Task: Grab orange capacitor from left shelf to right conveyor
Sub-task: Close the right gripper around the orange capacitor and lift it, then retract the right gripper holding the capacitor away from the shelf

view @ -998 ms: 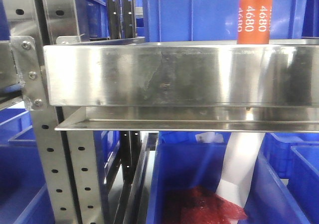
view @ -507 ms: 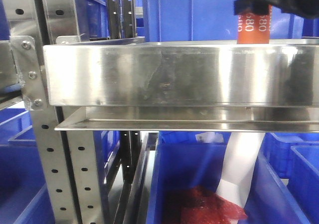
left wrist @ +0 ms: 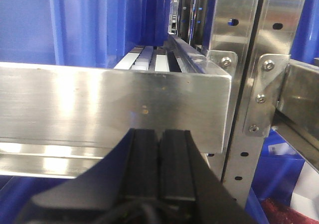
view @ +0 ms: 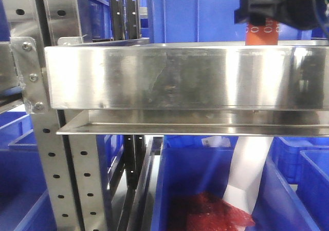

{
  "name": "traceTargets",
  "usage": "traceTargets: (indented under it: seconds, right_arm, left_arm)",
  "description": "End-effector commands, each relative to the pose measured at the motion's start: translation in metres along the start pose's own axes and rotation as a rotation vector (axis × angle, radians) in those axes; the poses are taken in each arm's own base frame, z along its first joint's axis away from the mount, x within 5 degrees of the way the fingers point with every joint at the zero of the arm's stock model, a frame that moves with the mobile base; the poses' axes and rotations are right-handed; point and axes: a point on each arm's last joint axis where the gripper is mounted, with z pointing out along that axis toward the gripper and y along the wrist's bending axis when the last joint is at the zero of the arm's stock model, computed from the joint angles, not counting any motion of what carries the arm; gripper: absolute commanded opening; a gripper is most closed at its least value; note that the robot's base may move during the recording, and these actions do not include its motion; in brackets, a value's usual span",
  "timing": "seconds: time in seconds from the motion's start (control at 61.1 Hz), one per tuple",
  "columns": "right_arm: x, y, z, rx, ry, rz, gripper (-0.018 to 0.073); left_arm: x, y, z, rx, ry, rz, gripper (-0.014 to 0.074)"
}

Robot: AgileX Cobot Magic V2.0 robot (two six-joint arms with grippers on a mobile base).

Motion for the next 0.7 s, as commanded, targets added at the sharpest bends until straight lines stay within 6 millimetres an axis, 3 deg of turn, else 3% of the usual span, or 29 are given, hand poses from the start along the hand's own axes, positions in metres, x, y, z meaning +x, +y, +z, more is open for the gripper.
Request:
traceTargets:
  seconds: [0.0, 0.18, 0.262, 0.426, 0.687]
  right_arm:
    - [-0.026, 0.001, -0.001, -0.009, -0.151, -0.007, 0.0450]
    - [-0.029, 0.001, -0.003, -0.011, -0.153, -0.007, 0.0209]
    - [-0.034, 0.001, -0.008, -0.013, -0.156, -0.006, 0.0161]
    - [-0.053, 0.002, -0.030, -0.020, -0.169, -0.001, 0.0157]
    - [-0.083, -0.021, -0.090, 0.060, -0.120, -0.060, 0.0157]
  left_arm:
    - [-0.010, 0.000, -0.001, -0.004, -0.104, -0.003, -0.0127]
    - [-0.010, 0.000, -0.001, -0.004, -0.104, -0.003, -0.0127]
    - [-0.010, 0.000, -0.001, -0.004, -0.104, -0.003, -0.0127]
    - [-0.010, 0.000, -0.001, -0.004, -0.104, -0.003, -0.0127]
    - [-0.010, 0.000, -0.001, -0.004, -0.104, -0.003, -0.0127]
